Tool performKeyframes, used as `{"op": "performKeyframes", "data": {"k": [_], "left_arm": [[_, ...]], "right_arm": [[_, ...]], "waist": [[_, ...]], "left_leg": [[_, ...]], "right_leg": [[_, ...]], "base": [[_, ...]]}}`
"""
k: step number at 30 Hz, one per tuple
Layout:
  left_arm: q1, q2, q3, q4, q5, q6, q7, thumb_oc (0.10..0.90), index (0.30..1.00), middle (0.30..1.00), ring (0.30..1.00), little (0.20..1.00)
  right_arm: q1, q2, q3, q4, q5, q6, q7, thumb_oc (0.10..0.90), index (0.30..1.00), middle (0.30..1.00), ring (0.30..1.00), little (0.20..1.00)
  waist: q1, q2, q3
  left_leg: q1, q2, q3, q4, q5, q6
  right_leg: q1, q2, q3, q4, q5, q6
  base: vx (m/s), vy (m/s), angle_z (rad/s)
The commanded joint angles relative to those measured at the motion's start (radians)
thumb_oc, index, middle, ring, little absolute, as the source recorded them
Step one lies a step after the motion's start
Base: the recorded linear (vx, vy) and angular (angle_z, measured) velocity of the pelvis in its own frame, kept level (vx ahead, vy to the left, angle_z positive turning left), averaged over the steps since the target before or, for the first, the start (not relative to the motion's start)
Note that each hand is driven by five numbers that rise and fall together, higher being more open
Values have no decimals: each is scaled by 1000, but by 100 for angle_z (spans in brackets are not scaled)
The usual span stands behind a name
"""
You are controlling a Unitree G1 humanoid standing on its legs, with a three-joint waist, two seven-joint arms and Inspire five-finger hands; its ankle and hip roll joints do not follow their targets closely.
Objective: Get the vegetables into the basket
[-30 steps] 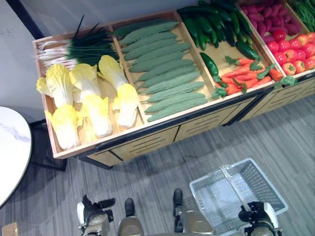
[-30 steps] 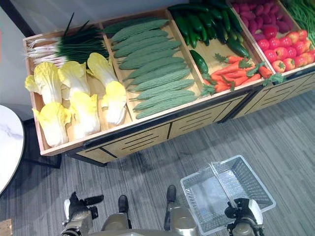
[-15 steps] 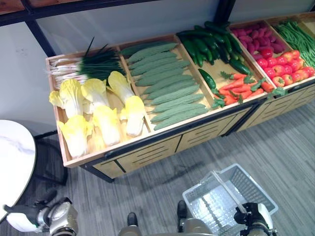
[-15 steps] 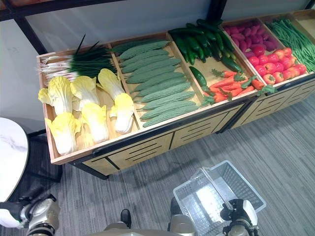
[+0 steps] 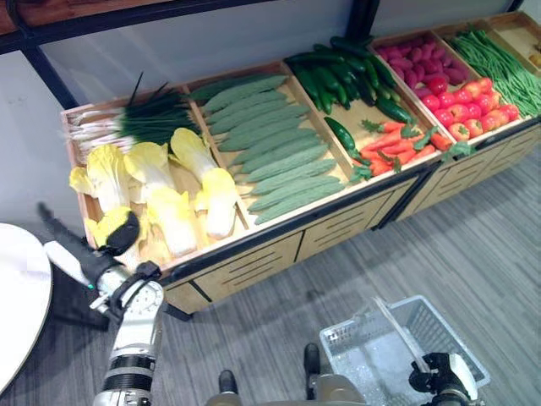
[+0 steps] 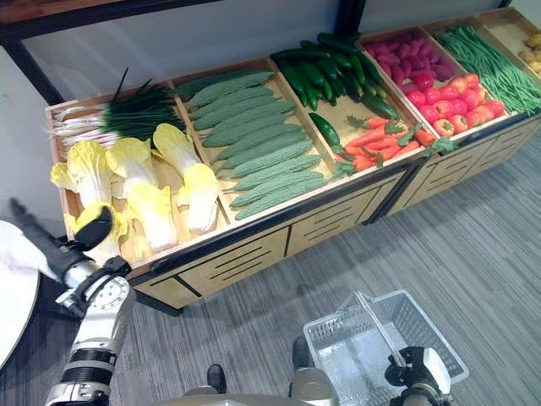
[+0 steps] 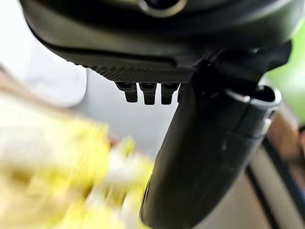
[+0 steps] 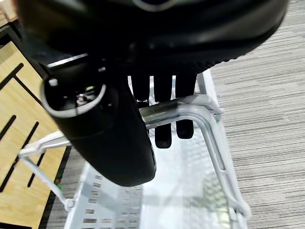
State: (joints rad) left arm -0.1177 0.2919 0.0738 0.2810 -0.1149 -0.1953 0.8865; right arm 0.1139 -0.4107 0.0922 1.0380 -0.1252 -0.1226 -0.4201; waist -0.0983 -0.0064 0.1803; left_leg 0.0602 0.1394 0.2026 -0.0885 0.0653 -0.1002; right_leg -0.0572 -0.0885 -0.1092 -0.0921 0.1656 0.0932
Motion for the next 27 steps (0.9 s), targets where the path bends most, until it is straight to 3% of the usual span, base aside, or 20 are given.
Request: {"op": "performKeyframes", "data": {"k": [1,9,14,20,27], "left_arm": [[-148,78,10,27,54,-52,-46,900,1000,1000,1000,1000],[-233,27,-65,102,-23,-75,-71,900,1000,1000,1000,1000],[-278,5,-58,160,-42,-69,-8,900,1000,1000,1000,1000],[-301,5,-42,208,-8,-36,64,900,1000,1000,1000,1000],[-267,47,-29,173,160,15,153,900,1000,1000,1000,1000]], "right_arm": [[-80,-84,10,-75,-20,-36,-54,400,300,300,300,300],[-116,-81,33,-69,-16,-26,-61,400,300,300,300,300],[-129,-76,59,-81,-31,-24,-75,400,300,300,300,300],[-140,-67,74,-69,-27,-32,-89,400,300,300,300,300],[-125,-58,80,-83,-33,-55,-104,400,300,300,300,300]], "waist": [[-14,-67,15],[-32,-69,34],[-40,-76,45],[-40,-81,50],[-35,-86,54]], "left_leg": [[17,55,-18,1,-28,-57],[0,56,-9,1,-24,-55],[-17,62,-1,1,-18,-56],[-24,67,3,1,-13,-58],[-21,73,7,1,-14,-63]], "right_leg": [[58,-98,34,5,-93,115],[19,-94,62,5,-80,116],[-9,-90,75,7,-72,115],[-27,-84,84,11,-72,113],[-28,-79,86,13,-78,111]], "base": [[-34,11,-10],[-16,2,-12],[-4,-3,-6],[5,-5,-3],[9,-4,0]]}}
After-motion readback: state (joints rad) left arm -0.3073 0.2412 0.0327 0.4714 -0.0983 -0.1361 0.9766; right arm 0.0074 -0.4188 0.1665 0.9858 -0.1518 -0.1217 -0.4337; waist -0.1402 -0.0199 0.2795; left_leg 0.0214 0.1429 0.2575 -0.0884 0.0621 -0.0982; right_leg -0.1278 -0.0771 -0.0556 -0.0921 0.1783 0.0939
